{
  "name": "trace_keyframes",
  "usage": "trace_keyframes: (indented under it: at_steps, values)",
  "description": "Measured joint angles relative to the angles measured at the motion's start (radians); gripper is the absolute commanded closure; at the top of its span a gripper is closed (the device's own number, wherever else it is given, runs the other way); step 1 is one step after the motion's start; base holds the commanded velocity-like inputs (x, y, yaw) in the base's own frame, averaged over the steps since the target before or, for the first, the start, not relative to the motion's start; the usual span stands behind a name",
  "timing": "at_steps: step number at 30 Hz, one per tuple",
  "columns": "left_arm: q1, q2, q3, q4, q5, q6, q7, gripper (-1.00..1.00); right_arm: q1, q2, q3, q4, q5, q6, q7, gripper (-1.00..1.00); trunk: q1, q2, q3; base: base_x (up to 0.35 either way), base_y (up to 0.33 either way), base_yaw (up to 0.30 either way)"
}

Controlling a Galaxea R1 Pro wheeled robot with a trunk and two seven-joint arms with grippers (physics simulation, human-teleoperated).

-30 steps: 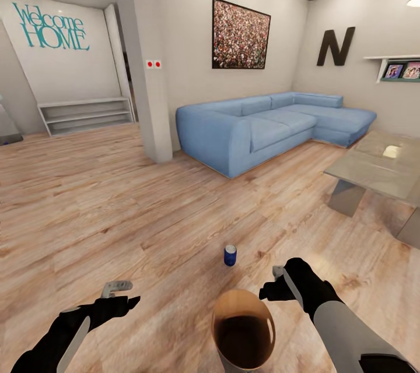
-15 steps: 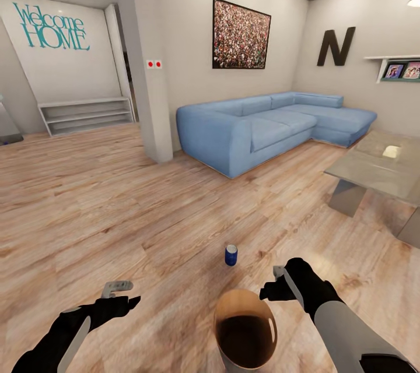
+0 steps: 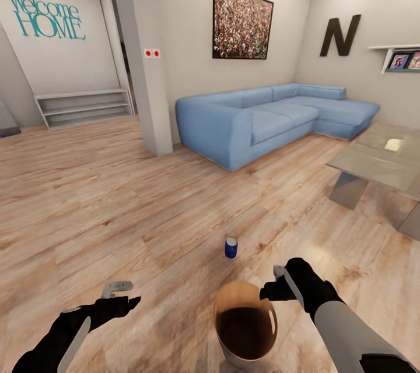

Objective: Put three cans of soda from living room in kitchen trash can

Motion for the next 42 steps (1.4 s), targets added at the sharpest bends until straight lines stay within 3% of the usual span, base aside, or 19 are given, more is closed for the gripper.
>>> trace_keyframes:
  at_steps: [9, 20, 38, 42]
  values:
    - [0.000, 0.000, 0.000, 0.000, 0.000, -0.001, 0.001, -1.00, 0.000, 0.004, 0.001, 0.000, -0.002, 0.000, 0.002, -1.00, 0.004, -0.002, -0.035, 0.000, 0.000, 0.000]
    - [0.000, -0.001, -0.002, -0.001, 0.001, -0.001, 0.001, -1.00, 0.000, 0.004, 0.001, -0.001, -0.002, 0.000, 0.003, -1.00, 0.004, -0.002, -0.035, 0.000, 0.000, 0.000]
    - [0.000, -0.002, -0.005, 0.000, 0.001, -0.003, 0.002, -1.00, 0.000, 0.004, 0.001, -0.001, 0.000, 0.000, 0.002, -1.00, 0.012, -0.006, -0.104, 0.000, 0.000, 0.000]
    - [0.000, -0.002, -0.006, 0.000, 0.001, -0.003, 0.002, -1.00, 0.000, 0.004, 0.001, -0.001, 0.000, 0.000, 0.001, -1.00, 0.012, -0.006, -0.105, 0.000, 0.000, 0.000]
